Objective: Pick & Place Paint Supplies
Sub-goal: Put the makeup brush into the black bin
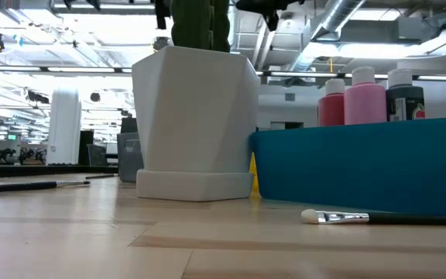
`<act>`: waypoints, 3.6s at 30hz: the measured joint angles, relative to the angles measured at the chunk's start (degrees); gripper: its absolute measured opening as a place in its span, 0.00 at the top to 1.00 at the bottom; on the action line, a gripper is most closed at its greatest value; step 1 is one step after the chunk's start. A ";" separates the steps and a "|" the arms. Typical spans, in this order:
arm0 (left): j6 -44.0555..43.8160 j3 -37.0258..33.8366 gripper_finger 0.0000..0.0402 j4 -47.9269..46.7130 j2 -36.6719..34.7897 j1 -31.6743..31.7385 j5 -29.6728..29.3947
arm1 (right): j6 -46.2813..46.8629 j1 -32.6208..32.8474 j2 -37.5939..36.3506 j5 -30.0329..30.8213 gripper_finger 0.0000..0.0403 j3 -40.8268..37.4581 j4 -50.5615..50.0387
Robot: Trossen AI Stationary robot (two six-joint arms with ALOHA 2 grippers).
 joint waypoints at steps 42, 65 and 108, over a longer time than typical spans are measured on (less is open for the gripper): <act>-4.81 2.95 0.44 13.14 8.89 -0.37 -0.20 | 1.75 1.69 3.19 -0.23 1.00 0.07 3.15; -2.75 2.95 0.98 12.19 8.90 0.00 -0.76 | 3.33 1.65 3.19 -4.16 1.00 0.00 6.41; 14.62 31.87 0.99 -77.43 33.62 3.38 6.45 | 16.51 -7.24 -7.18 -14.69 0.65 0.00 7.68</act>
